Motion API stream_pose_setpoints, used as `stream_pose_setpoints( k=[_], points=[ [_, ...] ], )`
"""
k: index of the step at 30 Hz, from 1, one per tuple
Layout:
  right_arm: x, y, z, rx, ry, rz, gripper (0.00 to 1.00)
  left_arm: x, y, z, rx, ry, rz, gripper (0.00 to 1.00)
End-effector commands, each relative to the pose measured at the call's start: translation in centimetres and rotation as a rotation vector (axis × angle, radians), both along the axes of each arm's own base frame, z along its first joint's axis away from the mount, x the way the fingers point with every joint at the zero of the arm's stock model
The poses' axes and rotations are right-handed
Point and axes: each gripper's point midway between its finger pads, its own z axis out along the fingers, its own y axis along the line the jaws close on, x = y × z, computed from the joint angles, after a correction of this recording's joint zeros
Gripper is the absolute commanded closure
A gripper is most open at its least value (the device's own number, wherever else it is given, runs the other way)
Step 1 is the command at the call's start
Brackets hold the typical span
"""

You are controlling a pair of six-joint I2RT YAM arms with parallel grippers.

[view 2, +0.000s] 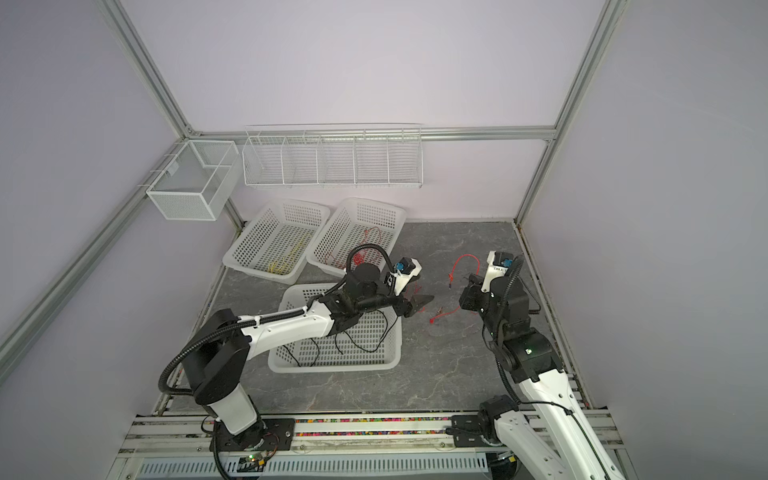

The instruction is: Untangle the cables

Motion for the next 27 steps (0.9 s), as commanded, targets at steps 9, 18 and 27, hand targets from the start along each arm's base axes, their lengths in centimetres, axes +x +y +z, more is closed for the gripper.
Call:
stream_pose_setpoints(
  k=[9,18,27],
  points=[
    [-0.5,0.5,1.7,0.062,-0.041,0.025,0.94,-1.5,-4.8,-0.6,-0.038,-0.091,-0.022,0.23],
    [-0.9,0.6,2.4,0.090,-0.060,0.029,0.94,-1.1,-6.4,-1.9,-0.046,-0.087,-0.012,0.24],
    [-0.8,0.6,2.2,0.091,-0.054,0.029,0.94,-2.0,-8.1,-3.6,-0.011,-0.074,-0.052,0.28]
  ],
)
